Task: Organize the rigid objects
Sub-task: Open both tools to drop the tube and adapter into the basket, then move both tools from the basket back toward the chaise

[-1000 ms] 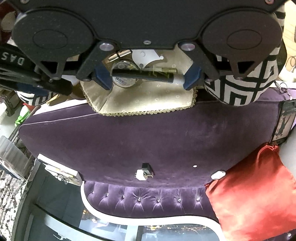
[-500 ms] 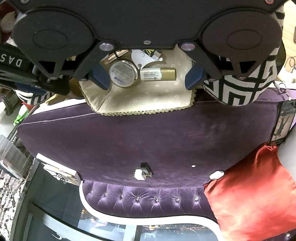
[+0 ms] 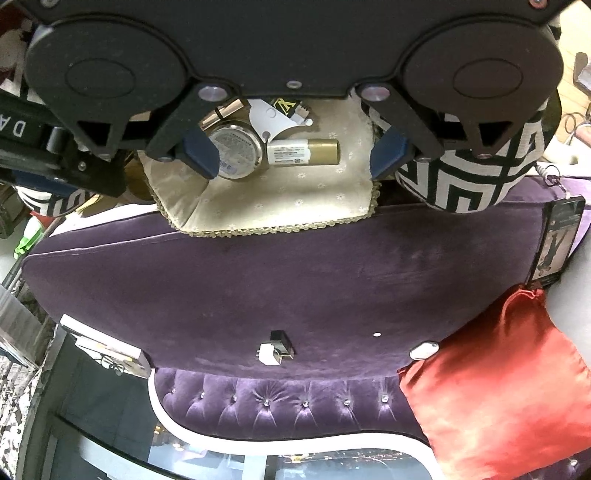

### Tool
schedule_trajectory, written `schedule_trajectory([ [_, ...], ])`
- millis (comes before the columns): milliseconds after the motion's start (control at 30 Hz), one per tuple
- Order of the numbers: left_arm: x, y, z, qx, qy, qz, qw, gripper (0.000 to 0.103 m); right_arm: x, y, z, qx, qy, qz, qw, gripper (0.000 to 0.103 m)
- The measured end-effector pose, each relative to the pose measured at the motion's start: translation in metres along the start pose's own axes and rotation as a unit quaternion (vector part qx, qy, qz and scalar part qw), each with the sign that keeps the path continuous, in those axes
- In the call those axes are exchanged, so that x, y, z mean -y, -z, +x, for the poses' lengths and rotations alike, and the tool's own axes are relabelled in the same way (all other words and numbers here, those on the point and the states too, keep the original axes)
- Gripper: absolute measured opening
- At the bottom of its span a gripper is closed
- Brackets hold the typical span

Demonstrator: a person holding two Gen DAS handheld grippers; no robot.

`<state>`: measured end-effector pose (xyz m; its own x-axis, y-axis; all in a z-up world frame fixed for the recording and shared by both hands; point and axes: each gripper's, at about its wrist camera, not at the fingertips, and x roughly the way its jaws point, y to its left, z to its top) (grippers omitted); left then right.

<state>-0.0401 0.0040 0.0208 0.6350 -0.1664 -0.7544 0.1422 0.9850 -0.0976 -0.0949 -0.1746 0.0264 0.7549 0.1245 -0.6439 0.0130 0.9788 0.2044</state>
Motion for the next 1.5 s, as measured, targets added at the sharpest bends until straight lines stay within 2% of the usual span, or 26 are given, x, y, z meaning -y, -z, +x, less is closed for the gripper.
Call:
schedule_trajectory([
  [133,-0.001,0.0,-0.001,0.001,-0.003,-0.003,1.0,0.085,0.0,0.0,0.0,-0.001,0.004,0.0,1.0,0.072],
  [200,-0.002,0.0,-0.001,-0.001,-0.004,-0.005,1.0,0.085,-0.001,-0.001,0.001,-0.002,0.009,0.0,1.0,0.078],
  [400,-0.001,-0.001,0.0,-0.006,-0.01,-0.005,0.9999,0.085,0.001,-0.001,0.0,-0.002,0.021,0.006,1.0,0.085],
  [667,0.003,0.0,-0.001,-0.003,-0.015,0.012,0.9998,0.085,-0.001,0.0,-0.002,0.001,0.03,-0.001,1.0,0.089],
  [867,0.009,-0.005,-0.002,-0.005,-0.023,0.033,0.9992,0.088,-0.002,-0.006,0.003,-0.014,0.034,-0.003,0.999,0.089],
  [1067,0.007,-0.021,0.008,-0.013,-0.019,0.04,0.9989,0.089,0.005,-0.018,0.012,-0.023,0.036,0.009,0.999,0.089],
  [1267,0.004,-0.049,0.027,0.004,-0.041,0.066,0.997,0.089,0.011,-0.041,0.029,-0.003,0.058,-0.008,0.998,0.089],
  [1500,-0.015,-0.081,0.057,0.01,-0.058,0.05,0.997,0.089,0.023,-0.068,0.063,0.008,0.086,-0.017,0.996,0.089],
])
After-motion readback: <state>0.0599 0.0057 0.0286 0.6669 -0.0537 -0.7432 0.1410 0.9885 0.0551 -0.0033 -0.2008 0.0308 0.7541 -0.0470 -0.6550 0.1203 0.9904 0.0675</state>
